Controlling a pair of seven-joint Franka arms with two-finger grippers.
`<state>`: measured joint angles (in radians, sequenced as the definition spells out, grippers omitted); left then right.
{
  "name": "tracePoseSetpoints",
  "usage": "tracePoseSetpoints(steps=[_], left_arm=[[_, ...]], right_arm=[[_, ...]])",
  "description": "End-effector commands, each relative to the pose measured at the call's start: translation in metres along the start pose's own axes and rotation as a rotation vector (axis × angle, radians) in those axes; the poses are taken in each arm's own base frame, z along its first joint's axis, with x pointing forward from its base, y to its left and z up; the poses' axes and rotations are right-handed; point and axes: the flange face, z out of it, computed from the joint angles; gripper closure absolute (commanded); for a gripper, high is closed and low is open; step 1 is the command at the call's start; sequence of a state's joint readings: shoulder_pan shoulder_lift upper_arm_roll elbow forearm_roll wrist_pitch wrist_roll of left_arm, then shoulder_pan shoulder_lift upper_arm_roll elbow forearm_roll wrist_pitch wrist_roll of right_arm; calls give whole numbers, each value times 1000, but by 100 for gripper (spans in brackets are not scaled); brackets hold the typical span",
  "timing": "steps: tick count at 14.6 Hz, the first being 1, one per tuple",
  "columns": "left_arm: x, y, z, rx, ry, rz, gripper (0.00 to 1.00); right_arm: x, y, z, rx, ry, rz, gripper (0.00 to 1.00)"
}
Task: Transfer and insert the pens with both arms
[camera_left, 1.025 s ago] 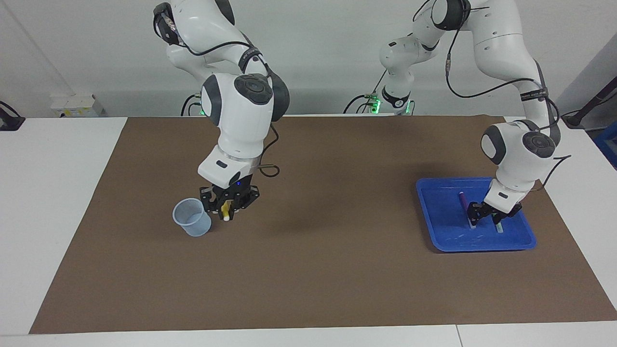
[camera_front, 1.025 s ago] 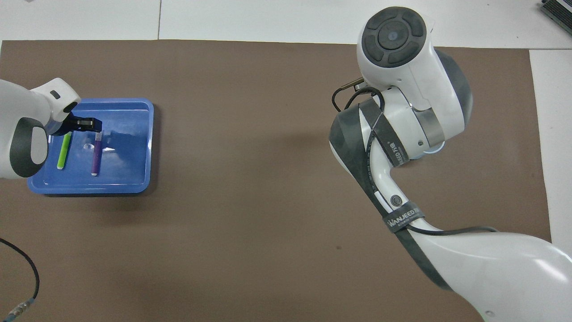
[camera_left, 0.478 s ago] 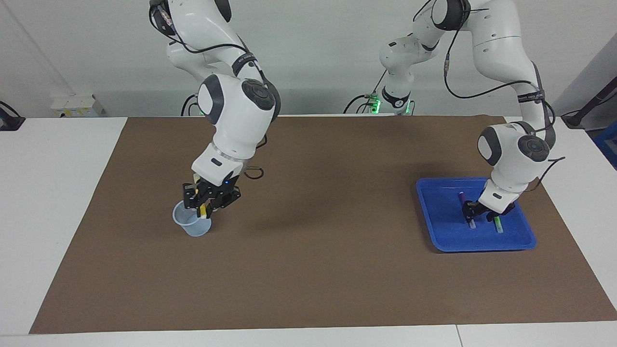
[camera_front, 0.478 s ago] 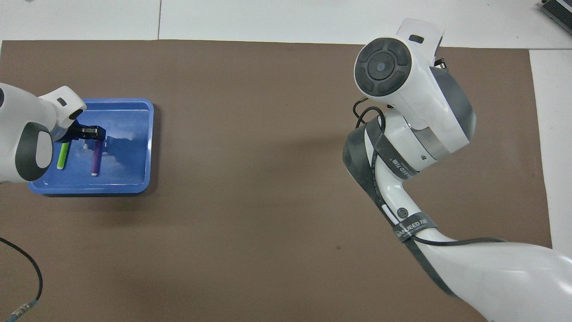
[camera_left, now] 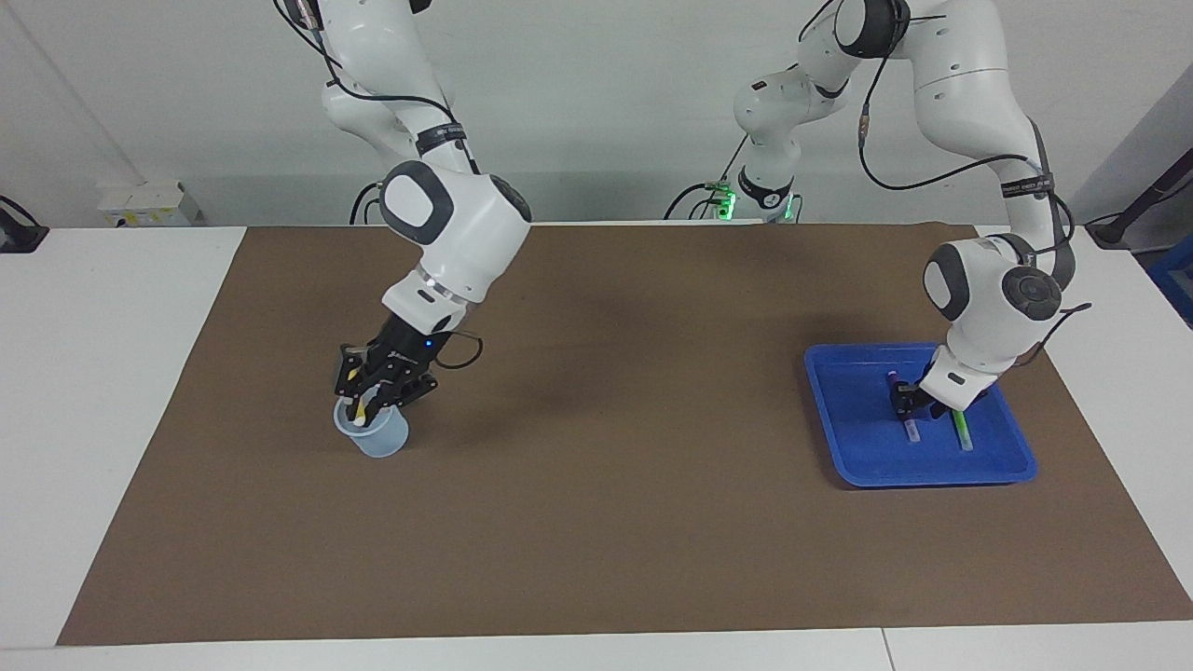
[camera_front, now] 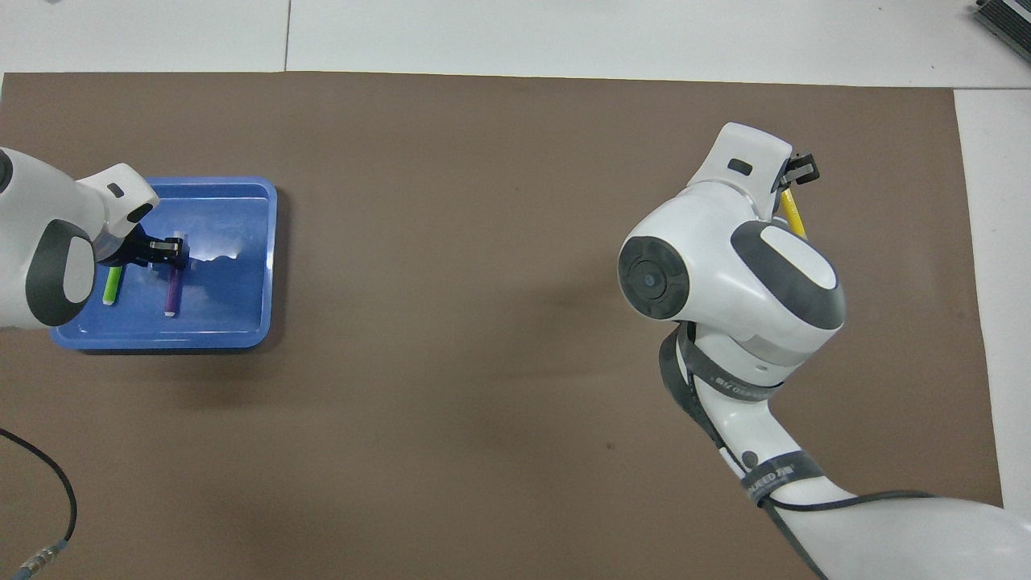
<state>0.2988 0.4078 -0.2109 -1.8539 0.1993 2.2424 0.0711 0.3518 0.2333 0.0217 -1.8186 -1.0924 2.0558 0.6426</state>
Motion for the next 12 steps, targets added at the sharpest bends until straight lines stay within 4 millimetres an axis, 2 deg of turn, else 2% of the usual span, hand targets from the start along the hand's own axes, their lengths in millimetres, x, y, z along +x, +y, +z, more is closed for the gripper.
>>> tracePoseSetpoints(steps=[1,3,5,8,9,12], left_arm=[[-5,5,-6,11,-3,23,43],[-4,7,-6,11,1,26,47],[-5,9,-5,9,-2,29,54],[-6,9,-2,7,3,28,71],[-7,9,0,6,-1,28,73],[-9,12,5,6,21,30,72]], right_arm=[[-27,-5,-17,-74,28,85,100],[-28,2,-6,-109,84,119,100],[-24,19,14,-132,110,130,100],[-17,48,61,-106,148,145,100],[-13,54,69,-73,172,157,100],[6,56,69,-12,217,199,100]])
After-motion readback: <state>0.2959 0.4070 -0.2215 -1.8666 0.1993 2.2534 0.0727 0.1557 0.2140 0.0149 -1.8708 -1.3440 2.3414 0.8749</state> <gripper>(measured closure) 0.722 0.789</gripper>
